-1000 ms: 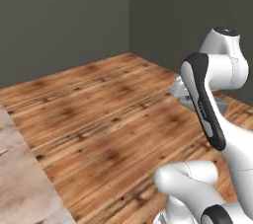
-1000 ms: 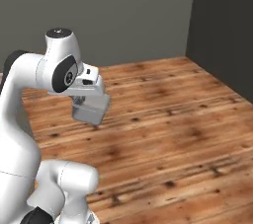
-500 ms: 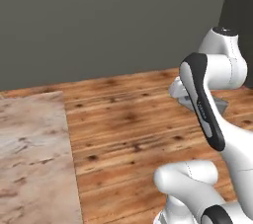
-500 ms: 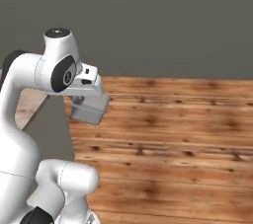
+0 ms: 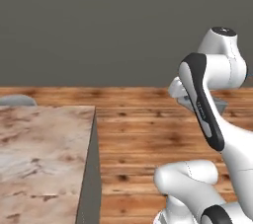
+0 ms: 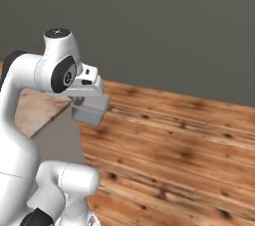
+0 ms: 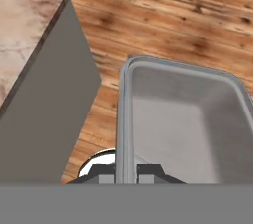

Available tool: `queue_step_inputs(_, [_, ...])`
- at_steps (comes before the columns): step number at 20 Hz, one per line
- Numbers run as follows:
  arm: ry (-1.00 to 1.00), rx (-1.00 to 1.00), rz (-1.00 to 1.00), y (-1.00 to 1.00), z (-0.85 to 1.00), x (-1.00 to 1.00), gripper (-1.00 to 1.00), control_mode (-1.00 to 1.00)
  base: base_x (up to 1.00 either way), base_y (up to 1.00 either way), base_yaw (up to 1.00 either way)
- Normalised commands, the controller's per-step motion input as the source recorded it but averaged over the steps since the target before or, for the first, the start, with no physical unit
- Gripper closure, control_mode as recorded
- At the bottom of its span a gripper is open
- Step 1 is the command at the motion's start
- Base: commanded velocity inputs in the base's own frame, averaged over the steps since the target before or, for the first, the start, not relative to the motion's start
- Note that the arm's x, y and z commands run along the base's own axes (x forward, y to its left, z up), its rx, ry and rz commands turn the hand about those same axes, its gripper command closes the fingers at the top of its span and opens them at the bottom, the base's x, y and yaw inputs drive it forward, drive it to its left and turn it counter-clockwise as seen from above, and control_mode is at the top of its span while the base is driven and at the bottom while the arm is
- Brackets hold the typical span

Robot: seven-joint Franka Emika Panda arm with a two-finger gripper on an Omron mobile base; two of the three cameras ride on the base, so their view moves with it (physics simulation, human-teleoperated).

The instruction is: Retrieve the tupperware and aluminum foil from the cabinet and place them on the dining counter near the plate with cucumber and kebab skewer to prepare for storing leftovers.

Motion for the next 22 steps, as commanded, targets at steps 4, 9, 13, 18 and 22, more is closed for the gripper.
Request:
queue_step_inputs(4, [0.00,0.00,0.00,0.00,0.00,0.00,1.00,1.00,1.00,-0.60,0.48])
queue_step_inputs(9, [0.00,0.00,0.00,0.00,0.00,0.00,1.00,1.00,1.00,-0.71,0.47])
queue_step_inputs(13, [0.00,0.00,0.00,0.00,0.00,0.00,1.00,1.00,1.00,-0.71,0.47])
queue_step_inputs(18, [0.00,0.00,0.00,0.00,0.00,0.00,1.00,1.00,1.00,-0.69,0.49])
queue_step_inputs(22, [0.00,0.00,0.00,0.00,0.00,0.00,1.00,1.00,1.00,-0.63,0.53])
